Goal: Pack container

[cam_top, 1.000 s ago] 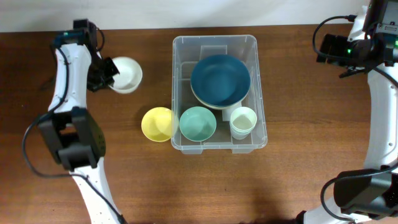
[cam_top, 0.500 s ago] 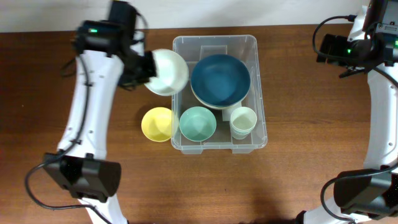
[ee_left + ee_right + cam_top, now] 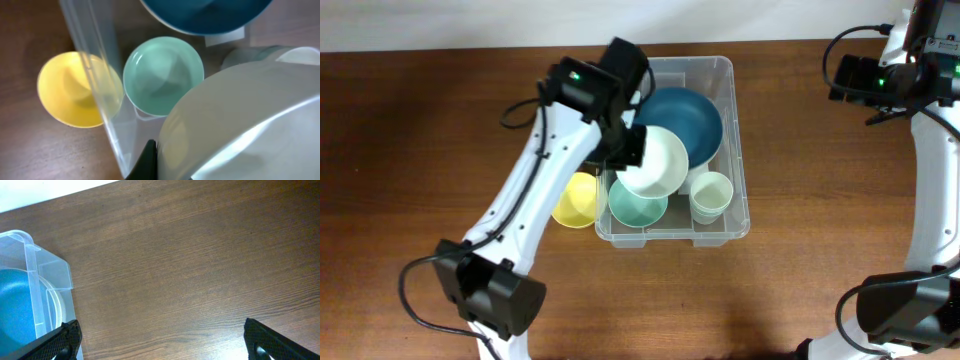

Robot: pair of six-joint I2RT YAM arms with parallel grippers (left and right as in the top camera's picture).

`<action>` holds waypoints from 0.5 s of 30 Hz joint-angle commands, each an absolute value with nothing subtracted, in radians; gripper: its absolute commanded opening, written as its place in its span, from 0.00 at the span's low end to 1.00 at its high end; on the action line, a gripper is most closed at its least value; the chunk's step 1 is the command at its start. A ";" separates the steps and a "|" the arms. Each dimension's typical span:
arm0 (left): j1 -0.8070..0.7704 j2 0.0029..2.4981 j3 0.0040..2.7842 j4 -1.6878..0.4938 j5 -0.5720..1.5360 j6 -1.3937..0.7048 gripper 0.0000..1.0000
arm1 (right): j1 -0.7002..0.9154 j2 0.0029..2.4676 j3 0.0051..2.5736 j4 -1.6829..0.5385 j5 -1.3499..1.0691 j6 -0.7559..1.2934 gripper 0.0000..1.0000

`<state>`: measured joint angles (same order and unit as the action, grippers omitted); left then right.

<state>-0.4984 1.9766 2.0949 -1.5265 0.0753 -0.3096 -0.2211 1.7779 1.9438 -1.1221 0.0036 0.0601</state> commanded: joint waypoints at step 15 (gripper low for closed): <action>-0.512 1.975 1.774 -1.293 -0.009 -0.302 0.06 | -0.224 1.774 1.947 -1.120 0.009 0.068 0.99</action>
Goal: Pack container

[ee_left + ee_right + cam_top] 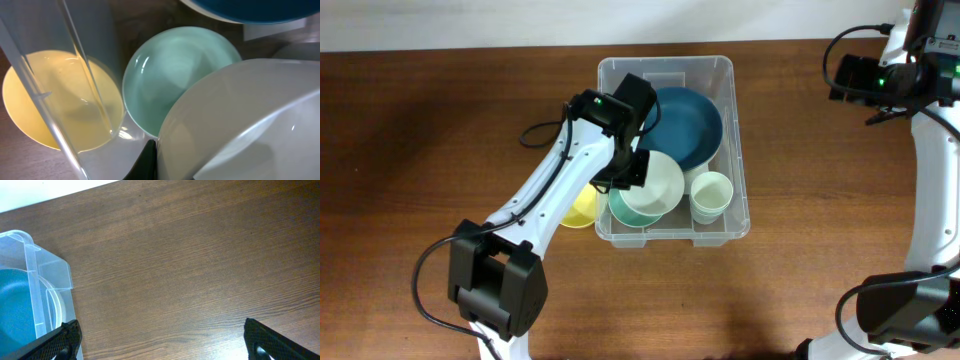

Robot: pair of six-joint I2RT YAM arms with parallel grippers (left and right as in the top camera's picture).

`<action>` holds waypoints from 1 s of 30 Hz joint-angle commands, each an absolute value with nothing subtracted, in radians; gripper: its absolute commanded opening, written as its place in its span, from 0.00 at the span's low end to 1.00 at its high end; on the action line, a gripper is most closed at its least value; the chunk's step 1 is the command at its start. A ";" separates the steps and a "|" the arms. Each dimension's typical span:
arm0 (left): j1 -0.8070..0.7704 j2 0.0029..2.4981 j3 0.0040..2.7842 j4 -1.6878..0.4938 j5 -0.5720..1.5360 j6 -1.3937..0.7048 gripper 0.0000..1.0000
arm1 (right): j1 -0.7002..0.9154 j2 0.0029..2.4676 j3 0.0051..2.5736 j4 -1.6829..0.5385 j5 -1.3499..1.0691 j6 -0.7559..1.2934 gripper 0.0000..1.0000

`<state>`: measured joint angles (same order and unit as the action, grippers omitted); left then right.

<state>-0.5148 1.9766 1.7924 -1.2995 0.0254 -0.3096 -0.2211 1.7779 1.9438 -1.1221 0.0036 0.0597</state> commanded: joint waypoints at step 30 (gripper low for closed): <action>-0.274 1.930 2.013 -1.375 -0.022 -0.344 0.49 | -0.224 1.774 1.947 -1.120 0.009 0.068 0.99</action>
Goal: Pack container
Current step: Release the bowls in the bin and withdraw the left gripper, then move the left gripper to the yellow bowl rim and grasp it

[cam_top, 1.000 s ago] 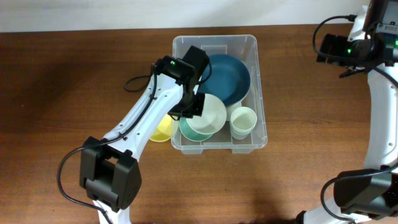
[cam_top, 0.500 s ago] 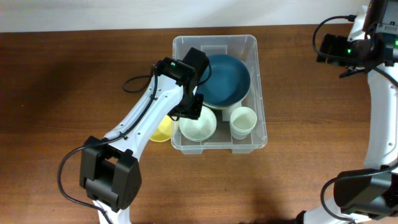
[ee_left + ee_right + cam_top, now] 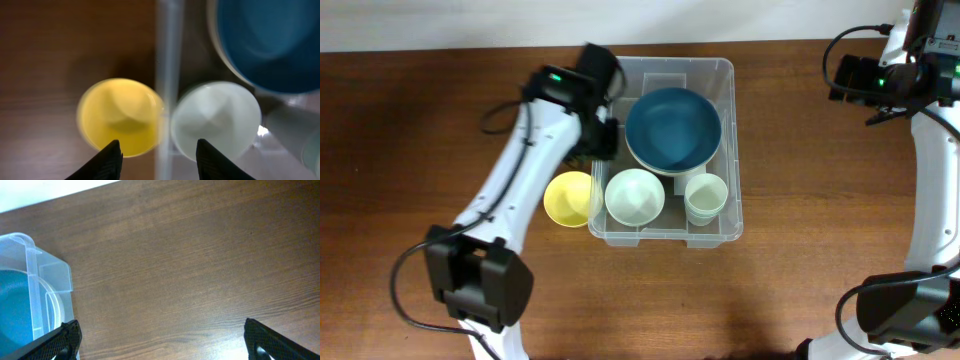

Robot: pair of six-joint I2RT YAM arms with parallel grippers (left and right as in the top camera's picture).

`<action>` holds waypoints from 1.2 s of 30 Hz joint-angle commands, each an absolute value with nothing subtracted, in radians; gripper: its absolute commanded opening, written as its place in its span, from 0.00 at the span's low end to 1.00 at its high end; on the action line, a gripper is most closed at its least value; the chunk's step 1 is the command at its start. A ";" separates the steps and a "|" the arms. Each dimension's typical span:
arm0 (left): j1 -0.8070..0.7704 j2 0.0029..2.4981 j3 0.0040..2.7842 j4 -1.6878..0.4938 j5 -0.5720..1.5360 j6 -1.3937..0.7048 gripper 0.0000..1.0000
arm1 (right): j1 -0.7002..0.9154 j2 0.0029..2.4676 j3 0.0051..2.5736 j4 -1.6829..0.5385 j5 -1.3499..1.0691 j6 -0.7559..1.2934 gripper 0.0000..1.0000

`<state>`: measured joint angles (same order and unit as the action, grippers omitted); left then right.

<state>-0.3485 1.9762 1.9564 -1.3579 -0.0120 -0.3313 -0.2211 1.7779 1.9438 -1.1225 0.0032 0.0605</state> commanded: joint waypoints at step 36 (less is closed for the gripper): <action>-0.087 1.885 1.316 -0.965 0.041 -0.359 0.51 | -0.224 1.774 1.947 -1.120 0.009 0.068 0.99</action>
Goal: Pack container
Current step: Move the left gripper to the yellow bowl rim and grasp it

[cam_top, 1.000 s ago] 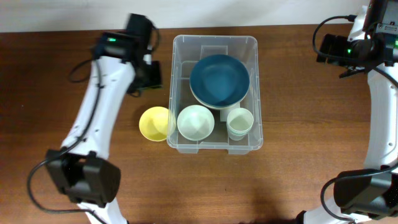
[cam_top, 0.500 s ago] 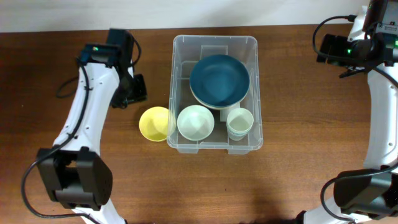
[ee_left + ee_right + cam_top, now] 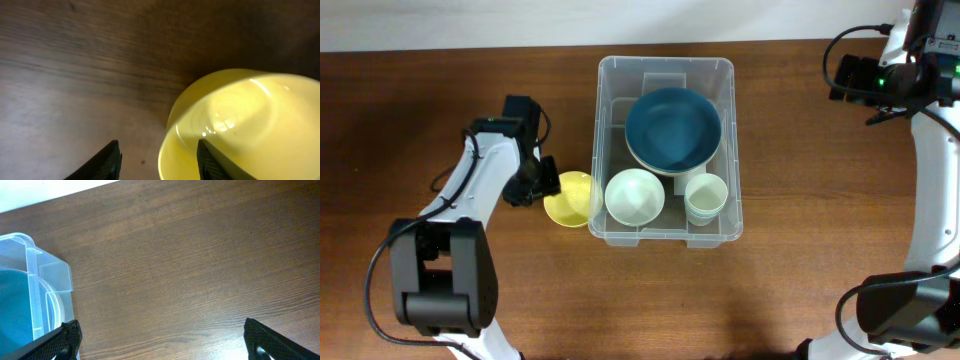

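A clear plastic bin (image 3: 730, 140) stands mid-table and holds a blue bowl (image 3: 672, 128), a white bowl (image 3: 635, 196) and a pale cup (image 3: 707, 197). Just left of the bin sits a yellow bowl (image 3: 570, 198) on the wood. My left gripper (image 3: 534, 180) is open at that bowl's left rim; in the left wrist view one fingertip (image 3: 111, 162) is outside the yellow bowl (image 3: 245, 125) and the other is over its inside. My right gripper (image 3: 160, 340) hangs open over bare table at the far right, by the bin's corner (image 3: 35, 280).
The brown wooden table (image 3: 420, 110) runs wide on both sides of the bin. A white wall strip lies along the far edge. The right arm's column (image 3: 930, 180) stands at the right side.
My left gripper has gone from above the bin's left wall to low at the yellow bowl's left rim, still open. The bin's contents and the right arm are unchanged.
My left gripper held the white bowl over the bin above a teal bowl, then had it lower onto that bowl. Later the white bowl sat nested in the bin and the gripper was open above the bin's wall. Now it straddles the yellow bowl's rim.
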Robot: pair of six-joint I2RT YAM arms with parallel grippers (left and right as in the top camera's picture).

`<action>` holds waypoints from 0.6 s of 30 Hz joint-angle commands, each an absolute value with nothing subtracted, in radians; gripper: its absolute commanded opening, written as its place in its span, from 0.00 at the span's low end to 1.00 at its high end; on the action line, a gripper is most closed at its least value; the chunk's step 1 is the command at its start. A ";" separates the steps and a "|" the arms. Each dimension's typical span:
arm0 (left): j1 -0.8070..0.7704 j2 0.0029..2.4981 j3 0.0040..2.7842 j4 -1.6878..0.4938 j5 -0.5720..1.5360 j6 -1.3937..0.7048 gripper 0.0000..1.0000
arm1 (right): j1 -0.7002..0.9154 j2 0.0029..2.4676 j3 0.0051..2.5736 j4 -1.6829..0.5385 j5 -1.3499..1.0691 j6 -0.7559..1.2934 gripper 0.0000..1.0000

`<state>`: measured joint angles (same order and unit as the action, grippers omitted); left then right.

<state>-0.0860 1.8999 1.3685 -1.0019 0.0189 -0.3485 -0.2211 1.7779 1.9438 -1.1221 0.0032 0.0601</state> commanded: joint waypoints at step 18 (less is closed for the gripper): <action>-0.072 1.884 1.236 -0.835 0.048 -0.377 0.01 | -0.224 1.774 1.947 -1.120 0.009 0.068 0.99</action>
